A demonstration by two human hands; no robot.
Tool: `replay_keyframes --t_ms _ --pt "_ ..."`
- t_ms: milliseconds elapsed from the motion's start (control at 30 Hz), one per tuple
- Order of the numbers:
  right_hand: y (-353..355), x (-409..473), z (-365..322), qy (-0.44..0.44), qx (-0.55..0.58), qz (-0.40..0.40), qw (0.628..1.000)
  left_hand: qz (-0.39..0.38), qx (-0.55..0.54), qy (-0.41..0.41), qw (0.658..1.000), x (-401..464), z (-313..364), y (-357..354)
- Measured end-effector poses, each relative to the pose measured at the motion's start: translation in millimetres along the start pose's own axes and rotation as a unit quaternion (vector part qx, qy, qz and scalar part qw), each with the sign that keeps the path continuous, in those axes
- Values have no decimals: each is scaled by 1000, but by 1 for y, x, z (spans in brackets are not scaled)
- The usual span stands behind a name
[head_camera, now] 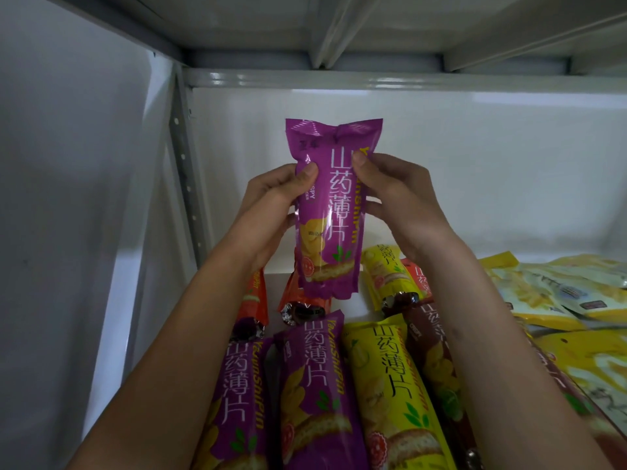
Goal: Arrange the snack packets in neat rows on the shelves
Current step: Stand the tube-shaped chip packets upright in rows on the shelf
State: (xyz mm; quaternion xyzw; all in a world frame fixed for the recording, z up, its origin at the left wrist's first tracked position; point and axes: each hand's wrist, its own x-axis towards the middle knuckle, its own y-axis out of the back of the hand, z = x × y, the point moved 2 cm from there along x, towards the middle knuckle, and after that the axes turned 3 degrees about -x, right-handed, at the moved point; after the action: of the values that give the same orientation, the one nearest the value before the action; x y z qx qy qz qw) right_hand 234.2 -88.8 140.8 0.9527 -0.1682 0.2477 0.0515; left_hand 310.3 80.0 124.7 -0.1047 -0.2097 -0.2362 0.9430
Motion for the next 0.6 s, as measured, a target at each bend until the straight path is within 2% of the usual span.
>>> replay_keyframes --t_ms 167,367,600 --pt "2 -1 2 26 -37 35 998 -9 8 25 1000 0 2 -9" --pt "-1 -2 -2 16 -25 -10 1000 19 18 -15 1000 -3 4 -6" --pt "-2 -1 0 74 -26 35 996 -9 23 -11 1000 -3 7 -10"
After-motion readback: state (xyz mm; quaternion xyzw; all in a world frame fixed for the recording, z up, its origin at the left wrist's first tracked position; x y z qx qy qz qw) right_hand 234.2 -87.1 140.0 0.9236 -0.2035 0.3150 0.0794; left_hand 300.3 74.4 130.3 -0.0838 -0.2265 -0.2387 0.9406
